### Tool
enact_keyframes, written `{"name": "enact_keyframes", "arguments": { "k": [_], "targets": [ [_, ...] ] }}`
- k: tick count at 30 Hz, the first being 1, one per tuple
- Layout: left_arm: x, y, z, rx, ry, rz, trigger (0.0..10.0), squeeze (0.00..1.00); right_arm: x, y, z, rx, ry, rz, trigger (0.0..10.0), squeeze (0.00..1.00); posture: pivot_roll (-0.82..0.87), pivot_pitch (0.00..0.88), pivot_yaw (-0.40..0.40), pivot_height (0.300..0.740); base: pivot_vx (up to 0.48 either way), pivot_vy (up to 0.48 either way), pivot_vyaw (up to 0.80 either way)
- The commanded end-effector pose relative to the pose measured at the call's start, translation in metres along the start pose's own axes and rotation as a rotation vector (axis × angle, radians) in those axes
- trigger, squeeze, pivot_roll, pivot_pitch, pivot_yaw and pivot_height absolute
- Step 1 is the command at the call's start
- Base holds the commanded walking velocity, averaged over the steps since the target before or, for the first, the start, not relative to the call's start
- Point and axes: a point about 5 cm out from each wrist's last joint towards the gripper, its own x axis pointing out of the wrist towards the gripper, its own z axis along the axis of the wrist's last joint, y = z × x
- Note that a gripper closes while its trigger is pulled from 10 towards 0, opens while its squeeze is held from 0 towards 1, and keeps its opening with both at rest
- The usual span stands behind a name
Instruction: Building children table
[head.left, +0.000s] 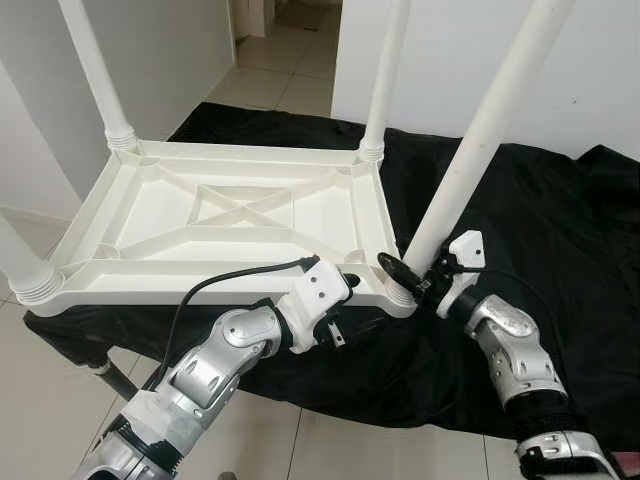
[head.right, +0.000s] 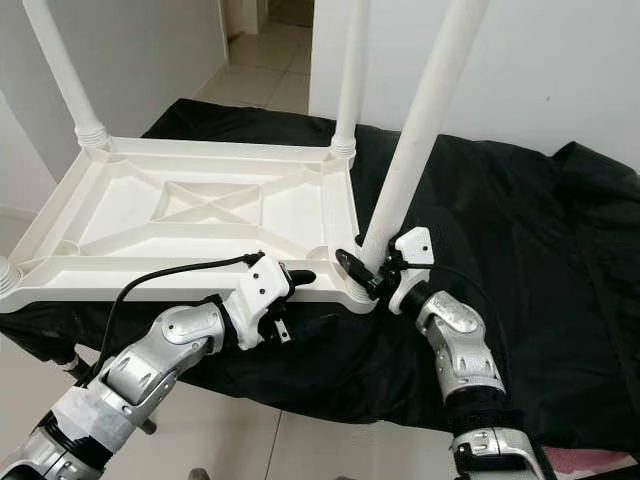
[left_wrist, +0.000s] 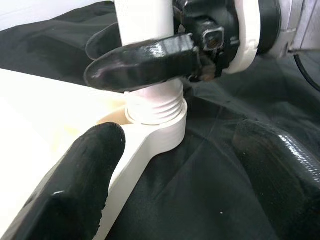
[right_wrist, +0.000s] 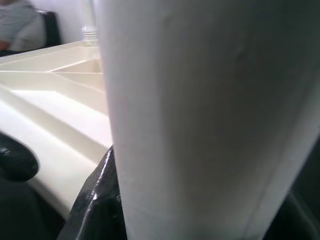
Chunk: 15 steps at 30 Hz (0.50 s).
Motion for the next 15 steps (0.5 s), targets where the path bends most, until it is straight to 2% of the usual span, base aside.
{"name": "enact_keyframes", "arguments": {
  "k": [1,3,8,10,15],
  "targets": [
    [-0.001,-0.005,0.002,0.003,-0.004,-0.12,10.0,0.0,-0.002,0.003,-0.01,0.006,0.051,-0.017,10.0,0.0,-0.04,0.0,-0.031,0.74,0.0,0.0,0.0],
    [-0.002,-0.004,0.001,0.005,0.002,-0.122,10.0,0.0,-0.002,0.009,-0.011,0.009,0.063,-0.087,10.0,0.0,-0.05,0.0,-0.029,0.74,0.0,0.0,0.0],
    [-0.002,-0.003,0.001,0.007,0.005,-0.119,10.0,0.0,-0.002,0.014,-0.01,0.019,0.06,-0.11,10.0,0.0,-0.05,0.0,-0.029,0.74,0.0,0.0,0.0],
    [-0.003,-0.001,0.001,0.007,0.007,-0.114,10.0,0.0,-0.001,0.021,-0.007,0.053,0.043,-0.16,10.0,0.0,-0.06,0.0,-0.026,0.74,0.0,0.0,0.0],
    [-0.004,0.0,0.0,0.006,0.01,-0.114,10.0,0.0,0.0,0.026,-0.006,0.078,0.035,-0.212,10.0,0.0,-0.06,0.0,-0.024,0.74,0.0,0.0,0.0]
  ]
}}
